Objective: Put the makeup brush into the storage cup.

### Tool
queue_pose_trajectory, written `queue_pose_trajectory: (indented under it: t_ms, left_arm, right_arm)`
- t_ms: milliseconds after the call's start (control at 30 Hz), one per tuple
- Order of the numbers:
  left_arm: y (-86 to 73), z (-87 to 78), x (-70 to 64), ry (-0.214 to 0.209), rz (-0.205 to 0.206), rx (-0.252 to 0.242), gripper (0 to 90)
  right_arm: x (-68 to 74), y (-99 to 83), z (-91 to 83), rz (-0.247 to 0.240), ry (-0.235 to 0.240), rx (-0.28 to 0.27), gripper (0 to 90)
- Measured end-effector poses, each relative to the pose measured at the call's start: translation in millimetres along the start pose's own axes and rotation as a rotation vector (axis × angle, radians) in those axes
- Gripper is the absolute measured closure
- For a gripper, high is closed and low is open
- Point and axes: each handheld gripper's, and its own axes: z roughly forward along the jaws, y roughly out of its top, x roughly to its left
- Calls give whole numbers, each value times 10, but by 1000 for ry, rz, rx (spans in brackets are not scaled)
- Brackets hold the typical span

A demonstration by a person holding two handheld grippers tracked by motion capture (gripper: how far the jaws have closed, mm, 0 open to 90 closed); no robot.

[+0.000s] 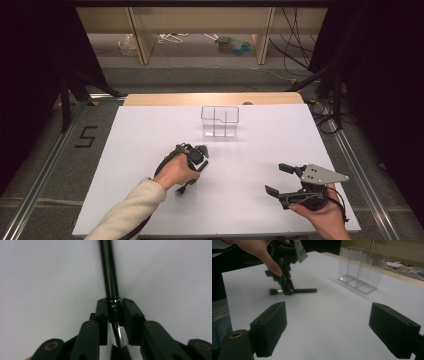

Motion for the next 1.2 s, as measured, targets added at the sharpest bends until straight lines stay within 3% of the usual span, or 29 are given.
queue_pose_trajectory:
  t_ms: [167, 233, 400, 467, 533, 767, 900, 1200]
  left_arm:
    - [-3, -2, -9, -1, -20, -1, 779]
    - [-20, 19, -17, 2, -27, -36, 779]
    - [-45, 3, -12, 2, -13, -39, 781]
    - [-60, 19, -26, 1, -27, -70, 781]
    - [-59, 6, 6, 15, 31, -68, 781]
    - [-104, -19, -6, 15, 113, -70, 782]
    - [-156, -72, -27, 12, 211, -66, 781]
    - [-349, -242, -161, -3, 380, -77, 780]
  right_arm:
    - [-2, 0, -4, -1, -2, 6, 157]
    - [-3, -1, -2, -1, -2, 6, 157]
    - [1, -2, -2, 5, 0, 12, 157]
    - [1, -1, -4, 6, 1, 16, 157]
    - [2, -2, -2, 5, -1, 18, 157]
    - [4, -5, 8, 1, 12, 18, 157]
    - [6, -8, 20, -7, 12, 7, 157]
    - [25, -7, 59, -18, 63, 25, 157]
